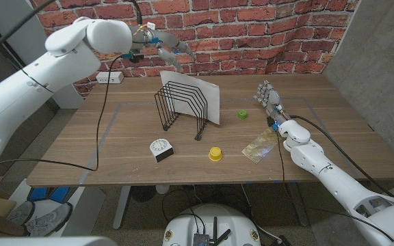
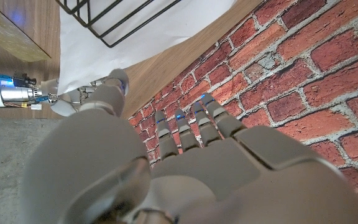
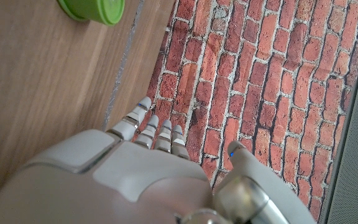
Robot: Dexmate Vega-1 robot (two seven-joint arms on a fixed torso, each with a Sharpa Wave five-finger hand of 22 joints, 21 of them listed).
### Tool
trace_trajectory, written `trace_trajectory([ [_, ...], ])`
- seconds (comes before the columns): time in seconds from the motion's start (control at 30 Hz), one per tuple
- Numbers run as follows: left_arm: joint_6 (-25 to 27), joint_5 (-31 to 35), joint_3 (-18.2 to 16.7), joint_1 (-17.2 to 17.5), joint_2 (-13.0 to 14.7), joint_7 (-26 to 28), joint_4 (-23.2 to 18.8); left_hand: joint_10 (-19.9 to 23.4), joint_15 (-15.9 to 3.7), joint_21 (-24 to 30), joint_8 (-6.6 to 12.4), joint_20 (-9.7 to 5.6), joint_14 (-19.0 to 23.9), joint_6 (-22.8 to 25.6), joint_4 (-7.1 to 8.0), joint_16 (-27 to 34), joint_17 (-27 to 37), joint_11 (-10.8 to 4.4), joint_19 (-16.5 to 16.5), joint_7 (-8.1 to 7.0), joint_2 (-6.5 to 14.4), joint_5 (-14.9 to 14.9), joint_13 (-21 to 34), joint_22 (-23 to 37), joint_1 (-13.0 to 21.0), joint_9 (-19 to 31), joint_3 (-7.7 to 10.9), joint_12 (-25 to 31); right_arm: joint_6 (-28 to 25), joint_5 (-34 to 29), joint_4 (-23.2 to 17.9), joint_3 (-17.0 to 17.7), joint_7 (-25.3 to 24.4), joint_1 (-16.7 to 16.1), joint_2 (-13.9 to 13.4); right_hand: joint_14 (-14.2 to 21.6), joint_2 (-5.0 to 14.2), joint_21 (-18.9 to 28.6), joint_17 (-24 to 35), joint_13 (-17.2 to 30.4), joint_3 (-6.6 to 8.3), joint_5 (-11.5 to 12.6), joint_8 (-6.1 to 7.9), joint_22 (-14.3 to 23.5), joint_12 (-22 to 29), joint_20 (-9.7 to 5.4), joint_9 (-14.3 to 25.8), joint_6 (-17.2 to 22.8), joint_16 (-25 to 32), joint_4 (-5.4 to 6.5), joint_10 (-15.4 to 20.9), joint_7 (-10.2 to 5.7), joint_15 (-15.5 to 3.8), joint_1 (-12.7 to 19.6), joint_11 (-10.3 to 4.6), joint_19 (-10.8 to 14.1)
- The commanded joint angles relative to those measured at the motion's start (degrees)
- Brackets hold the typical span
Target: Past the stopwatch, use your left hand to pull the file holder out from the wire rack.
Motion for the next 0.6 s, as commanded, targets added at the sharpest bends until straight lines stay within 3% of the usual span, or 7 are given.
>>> trace_trajectory([
  [0.03,-2.53,8.24,2.82,-3.00,-2.51,-4.64,0.26,2.50,-8.75,0.36,0.32,-8.06,2.33,1.08,-0.03,0.31,0.15,-0.88,1.61,-0.72,-1.26,-0.19,0.15,0.24,1.22,0.16,-0.78,0.48,-0.50,-0.09,-0.59,0.07,-0.43,-0.51,-0.28,0.26,7.00,-0.25,0.11,0.15,0.40,-0.02,0.00,0.24,0.11,-1.60,0.24,0.02,0.37,-0.09,0.48,0.24,-0.85,-0.06,0.18,0.61],
  [0.13,-2.86,10.15,2.99,-2.79,-3.17,-4.45,0.18,3.69,-8.91,0.37,0.34,-8.56,3.76,1.44,-0.07,0.38,0.18,-1.40,2.41,-0.91,-1.80,-0.33,0.12,0.23,2.24,0.17,-1.17,0.53,-0.30,-0.13,-0.49,0.11,-0.52,-0.57,-0.23,0.29,6.98,-0.33,0.10,0.15,0.43,-0.06,0.01,0.24,0.12,-1.60,0.24,0.04,0.38,-0.09,0.52,0.24,-0.82,-0.06,0.18,0.64],
  [0.33,-5.38,12.81,3.16,-2.53,-4.22,-3.68,0.90,6.92,-9.21,0.17,0.83,-9.53,7.12,3.96,0.17,0.25,0.15,-2.03,4.04,0.42,-2.69,-0.70,0.06,0.22,4.72,0.19,-2.36,0.52,-0.13,-0.11,-0.81,0.30,-0.87,-0.99,-0.32,0.37,6.96,-0.47,0.09,0.15,0.48,-0.12,0.04,0.24,0.13,-1.58,0.24,0.15,0.41,-0.10,0.59,0.27,-0.83,-0.06,0.21,0.73],
  [0.6,-7.22,14.54,3.59,-2.34,-6.03,-3.59,2.43,12.36,-9.28,-0.07,0.87,-9.72,11.41,6.97,0.60,0.18,0.14,-2.11,5.45,1.81,-2.72,-0.87,0.01,0.25,6.65,0.20,-4.09,0.90,-0.12,-0.02,-1.14,0.43,-0.99,-1.27,-0.44,0.51,6.94,-0.60,0.09,0.15,0.52,-0.19,0.06,0.25,0.16,-1.58,0.24,0.23,0.46,-0.10,0.71,0.27,-0.85,-0.06,0.20,0.85],
])
